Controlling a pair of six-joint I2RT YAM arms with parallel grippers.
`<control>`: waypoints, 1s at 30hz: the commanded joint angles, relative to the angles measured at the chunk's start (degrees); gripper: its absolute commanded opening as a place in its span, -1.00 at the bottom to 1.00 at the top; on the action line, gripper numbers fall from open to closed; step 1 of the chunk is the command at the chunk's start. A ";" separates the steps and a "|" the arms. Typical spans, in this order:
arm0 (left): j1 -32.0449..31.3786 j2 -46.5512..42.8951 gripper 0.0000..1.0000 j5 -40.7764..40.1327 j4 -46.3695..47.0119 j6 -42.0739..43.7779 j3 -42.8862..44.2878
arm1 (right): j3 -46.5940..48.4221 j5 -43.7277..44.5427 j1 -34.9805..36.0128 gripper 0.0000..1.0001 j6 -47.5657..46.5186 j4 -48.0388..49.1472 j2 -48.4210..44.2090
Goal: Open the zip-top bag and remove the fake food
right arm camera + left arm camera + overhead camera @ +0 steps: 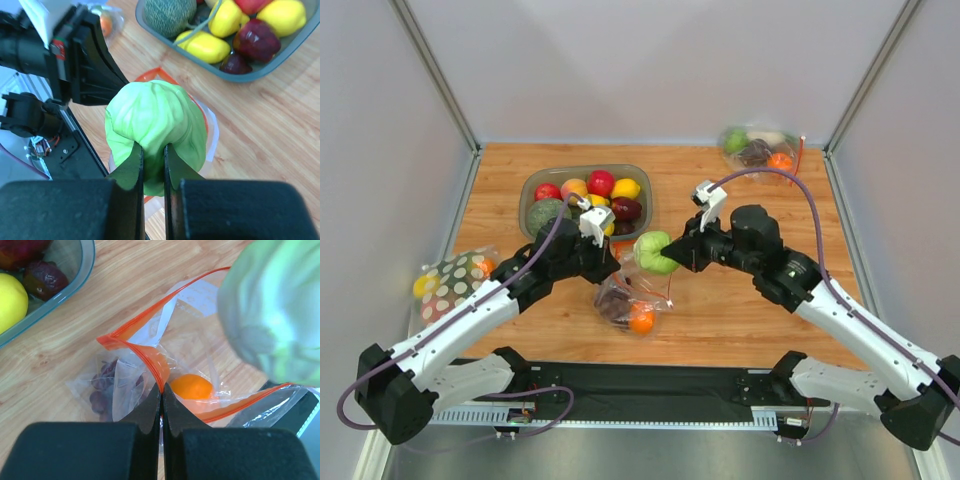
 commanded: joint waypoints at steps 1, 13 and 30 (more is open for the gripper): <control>0.40 -1.59 -1.00 -0.50 1.62 0.49 -0.31 | 4.04 -2.49 -2.17 -0.99 1.22 2.67 -2.42; 1.10 -3.43 -1.00 -1.55 0.04 0.58 -2.51 | 18.28 -12.60 -11.75 -0.99 3.42 10.93 16.69; 1.19 -5.63 -1.00 -1.03 -1.19 -1.18 -2.60 | 38.59 -15.24 -8.86 -0.99 5.27 11.81 56.10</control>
